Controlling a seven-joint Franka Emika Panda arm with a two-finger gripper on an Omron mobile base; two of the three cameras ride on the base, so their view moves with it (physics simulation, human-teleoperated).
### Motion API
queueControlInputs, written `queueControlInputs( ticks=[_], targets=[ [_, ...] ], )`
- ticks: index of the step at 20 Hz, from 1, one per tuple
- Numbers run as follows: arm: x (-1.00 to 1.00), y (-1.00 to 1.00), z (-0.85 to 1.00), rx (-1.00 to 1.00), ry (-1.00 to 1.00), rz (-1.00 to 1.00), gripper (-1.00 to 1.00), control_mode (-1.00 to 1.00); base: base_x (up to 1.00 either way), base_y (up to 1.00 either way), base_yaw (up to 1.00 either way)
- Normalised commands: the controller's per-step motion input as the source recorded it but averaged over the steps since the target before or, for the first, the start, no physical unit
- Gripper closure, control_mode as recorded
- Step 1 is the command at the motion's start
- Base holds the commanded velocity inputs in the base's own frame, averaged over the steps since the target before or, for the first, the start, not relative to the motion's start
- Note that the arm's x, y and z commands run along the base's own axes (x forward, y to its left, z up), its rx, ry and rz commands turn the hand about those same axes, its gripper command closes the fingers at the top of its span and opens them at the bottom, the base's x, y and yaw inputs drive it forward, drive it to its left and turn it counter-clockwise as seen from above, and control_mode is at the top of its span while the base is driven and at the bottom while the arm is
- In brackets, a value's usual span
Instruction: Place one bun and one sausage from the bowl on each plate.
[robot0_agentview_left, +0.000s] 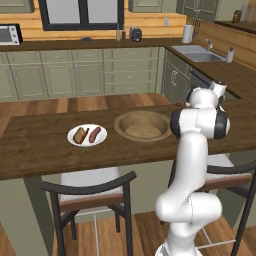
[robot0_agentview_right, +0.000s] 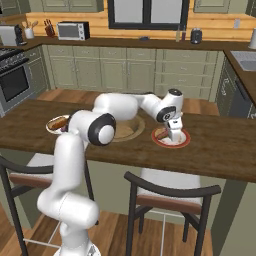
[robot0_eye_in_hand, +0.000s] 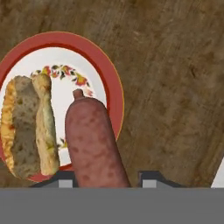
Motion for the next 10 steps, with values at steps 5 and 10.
queueControlInputs(
  ticks=[5, 10],
  targets=[
    [0.36, -0.1, -0.4, 0.07, 0.0, -0.24, 1.0, -1.0, 0.0, 0.0, 0.0],
    [0.24, -0.14, -0.44, 0.01, 0.0, -0.13, 1.0, -1.0, 0.0, 0.0, 0.0]
  ],
)
